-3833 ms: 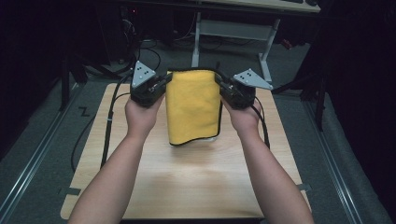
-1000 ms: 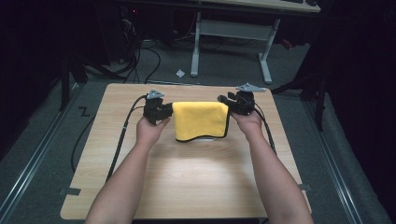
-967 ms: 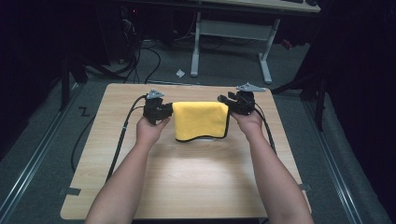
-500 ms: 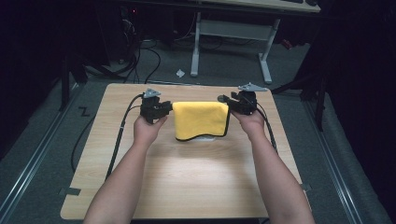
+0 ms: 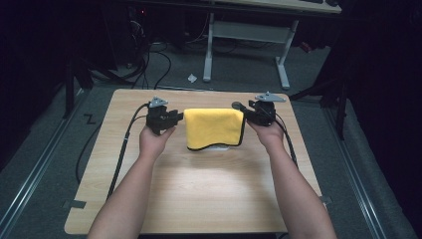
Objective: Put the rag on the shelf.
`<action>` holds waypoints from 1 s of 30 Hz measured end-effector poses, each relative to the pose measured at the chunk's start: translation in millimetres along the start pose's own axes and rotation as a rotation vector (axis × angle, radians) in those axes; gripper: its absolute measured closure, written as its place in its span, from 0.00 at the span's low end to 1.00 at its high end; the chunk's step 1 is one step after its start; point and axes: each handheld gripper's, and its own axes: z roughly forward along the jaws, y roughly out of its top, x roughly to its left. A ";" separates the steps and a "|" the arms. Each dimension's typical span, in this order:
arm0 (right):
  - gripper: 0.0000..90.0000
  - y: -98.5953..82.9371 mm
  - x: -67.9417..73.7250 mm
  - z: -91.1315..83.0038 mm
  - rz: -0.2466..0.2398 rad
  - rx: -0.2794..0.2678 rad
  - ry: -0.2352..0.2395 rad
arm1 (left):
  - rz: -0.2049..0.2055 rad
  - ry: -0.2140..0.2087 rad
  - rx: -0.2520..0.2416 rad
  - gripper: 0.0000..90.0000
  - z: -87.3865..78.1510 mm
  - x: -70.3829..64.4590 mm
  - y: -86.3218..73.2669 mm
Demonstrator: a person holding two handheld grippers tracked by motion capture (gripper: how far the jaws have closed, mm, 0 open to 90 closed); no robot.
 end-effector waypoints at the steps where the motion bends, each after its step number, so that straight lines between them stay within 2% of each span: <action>1: 0.61 -0.4 -0.2 -1.7 0.004 -0.003 -0.002 | -0.005 0.003 -0.009 0.72 -2.1 -0.2 -0.8; 3: 0.61 -1.5 -2.2 -5.5 0.011 -0.011 -0.002 | -0.018 0.002 -0.018 0.71 -5.5 1.4 -2.9; 15: 0.57 -17.6 -1.0 -29.9 -0.008 0.016 -0.013 | -0.013 0.026 -0.032 0.65 -31.8 -0.4 -22.4; 17: 0.56 -21.5 2.1 -35.2 -0.024 0.003 -0.032 | -0.015 0.025 -0.033 0.64 -36.1 -1.5 -26.3; 20: 0.55 -24.1 5.7 -43.1 -0.040 0.022 -0.043 | -0.017 0.022 -0.035 0.63 -41.9 -4.3 -30.4; 24: 0.55 -30.6 12.9 -58.5 -0.045 0.007 -0.043 | 0.002 0.017 -0.051 0.63 -54.4 -11.6 -36.7; 28: 0.55 -42.7 24.4 -77.7 -0.085 -0.017 -0.050 | -0.003 0.008 -0.059 0.63 -69.5 -19.7 -46.5; 30: 0.54 -47.6 31.4 -86.8 -0.103 0.003 -0.055 | -0.001 -0.001 -0.062 0.63 -77.1 -25.6 -53.9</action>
